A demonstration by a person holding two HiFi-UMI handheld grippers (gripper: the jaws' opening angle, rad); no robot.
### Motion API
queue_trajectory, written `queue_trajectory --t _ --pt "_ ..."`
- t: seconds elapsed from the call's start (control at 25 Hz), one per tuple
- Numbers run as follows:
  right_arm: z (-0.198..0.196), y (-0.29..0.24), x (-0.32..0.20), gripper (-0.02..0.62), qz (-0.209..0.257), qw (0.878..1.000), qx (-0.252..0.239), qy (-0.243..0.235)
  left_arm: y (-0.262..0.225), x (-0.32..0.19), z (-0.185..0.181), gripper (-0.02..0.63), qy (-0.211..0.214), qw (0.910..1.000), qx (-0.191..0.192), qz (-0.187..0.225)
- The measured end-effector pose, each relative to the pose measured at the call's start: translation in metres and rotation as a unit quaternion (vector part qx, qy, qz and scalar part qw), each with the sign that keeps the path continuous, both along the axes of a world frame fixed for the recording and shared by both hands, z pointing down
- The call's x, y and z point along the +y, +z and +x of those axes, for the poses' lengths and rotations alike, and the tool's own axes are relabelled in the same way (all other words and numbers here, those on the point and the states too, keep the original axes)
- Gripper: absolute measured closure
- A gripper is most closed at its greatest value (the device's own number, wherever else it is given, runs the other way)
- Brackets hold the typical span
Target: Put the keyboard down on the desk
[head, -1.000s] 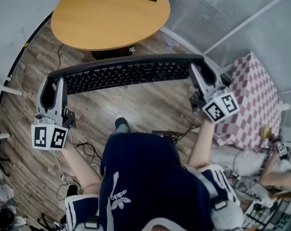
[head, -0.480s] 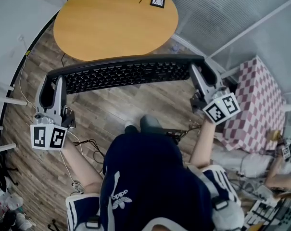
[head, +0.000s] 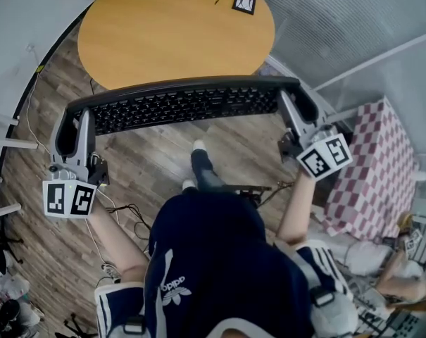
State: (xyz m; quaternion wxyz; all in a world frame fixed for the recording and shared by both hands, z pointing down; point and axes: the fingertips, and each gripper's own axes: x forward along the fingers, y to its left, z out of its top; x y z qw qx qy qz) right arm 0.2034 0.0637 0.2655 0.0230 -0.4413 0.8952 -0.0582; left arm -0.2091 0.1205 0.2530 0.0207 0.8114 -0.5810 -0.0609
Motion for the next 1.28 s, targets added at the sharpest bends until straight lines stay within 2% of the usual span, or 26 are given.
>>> queue_trajectory --t 0.52,0.76,0.92,1.08,1.28 --pt "-0.015 0.000 -0.159 0.436 0.001 0.999 0.007 -0.041 0.000 -0.126 -0.008 0.425 -0.042 0.9991 -0.001 0.005" --pt "-0.015 0.006 -0.189 0.435 -0.001 0.999 0.006 -0.044 0.006 -0.153 -0.008 0.425 -0.047 0.9989 0.001 0.004" --pt "-0.012 0.014 -0.205 0.434 -0.009 1.000 -0.003 -0.029 0.013 -0.173 -0.009 0.425 -0.048 0.9988 0.001 -0.002" --pt "-0.027 0.019 -0.222 0.434 -0.012 1.000 0.009 -0.024 0.018 -0.199 -0.021 0.425 -0.038 0.9992 0.002 -0.014" --pt "-0.036 0.024 -0.234 0.435 -0.013 1.000 -0.005 -0.003 0.021 -0.226 -0.037 0.425 -0.020 0.9997 0.001 -0.016"
